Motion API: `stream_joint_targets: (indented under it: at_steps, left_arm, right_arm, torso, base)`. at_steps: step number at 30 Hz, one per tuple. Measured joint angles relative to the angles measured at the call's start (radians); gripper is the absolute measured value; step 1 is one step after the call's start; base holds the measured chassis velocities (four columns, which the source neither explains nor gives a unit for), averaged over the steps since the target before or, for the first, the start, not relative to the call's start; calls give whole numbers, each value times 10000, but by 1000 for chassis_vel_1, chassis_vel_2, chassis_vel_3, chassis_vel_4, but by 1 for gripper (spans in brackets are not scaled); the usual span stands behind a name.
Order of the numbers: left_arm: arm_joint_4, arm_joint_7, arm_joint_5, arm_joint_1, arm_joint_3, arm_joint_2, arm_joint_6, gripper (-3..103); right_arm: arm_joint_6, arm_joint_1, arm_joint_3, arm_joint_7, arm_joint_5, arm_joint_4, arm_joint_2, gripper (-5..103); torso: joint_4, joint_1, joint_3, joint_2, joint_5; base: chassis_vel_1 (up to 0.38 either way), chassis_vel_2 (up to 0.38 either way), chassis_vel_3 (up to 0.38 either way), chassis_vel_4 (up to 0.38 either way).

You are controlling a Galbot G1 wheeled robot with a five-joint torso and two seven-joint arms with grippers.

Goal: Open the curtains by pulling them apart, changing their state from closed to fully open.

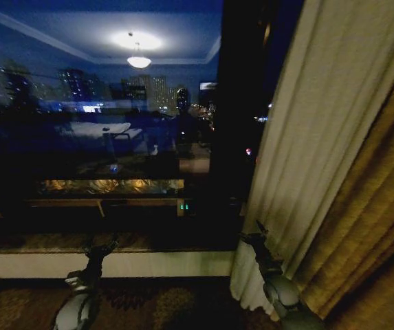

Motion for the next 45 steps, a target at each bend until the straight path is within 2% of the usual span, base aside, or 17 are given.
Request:
stream_joint_targets:
  at_steps: [45]
  left_arm:
    - [0, 0, 0, 0, 1, 0, 0, 100]
  right_arm:
    - [-1, 2, 0, 2, 1, -1, 1, 100]
  torso:
    - [0, -1, 1, 0, -1]
  base:
    - [353, 353, -357, -354]
